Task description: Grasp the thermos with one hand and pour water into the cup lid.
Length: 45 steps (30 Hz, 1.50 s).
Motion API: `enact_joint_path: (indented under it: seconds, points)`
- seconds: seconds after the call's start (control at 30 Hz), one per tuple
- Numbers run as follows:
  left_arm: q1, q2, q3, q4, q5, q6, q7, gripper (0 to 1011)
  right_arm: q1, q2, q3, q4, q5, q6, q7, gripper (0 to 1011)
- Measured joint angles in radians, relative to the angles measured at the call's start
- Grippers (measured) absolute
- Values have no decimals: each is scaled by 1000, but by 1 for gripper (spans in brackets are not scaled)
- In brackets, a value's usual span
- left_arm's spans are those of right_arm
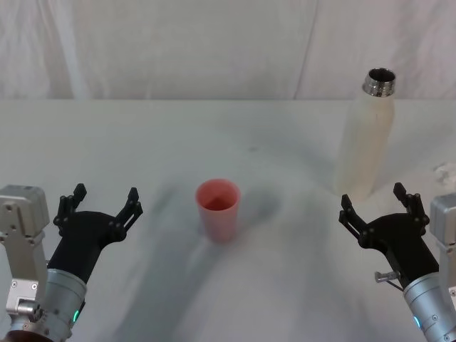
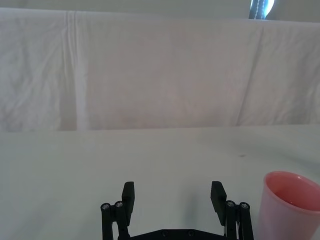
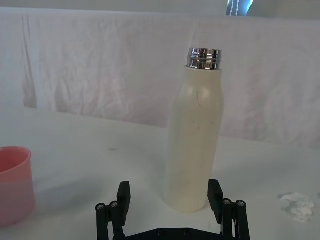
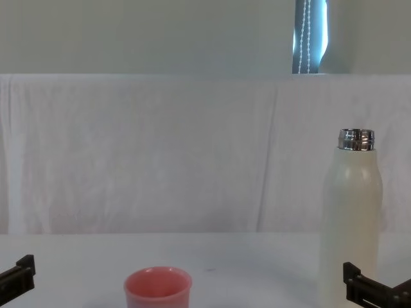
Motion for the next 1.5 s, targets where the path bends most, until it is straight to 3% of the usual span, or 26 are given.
enact_joint_path:
  seconds: [1.5]
  points:
    - [0, 0, 0, 0, 0, 0, 0, 1001, 0, 0, 0, 0, 0, 0, 0, 1001]
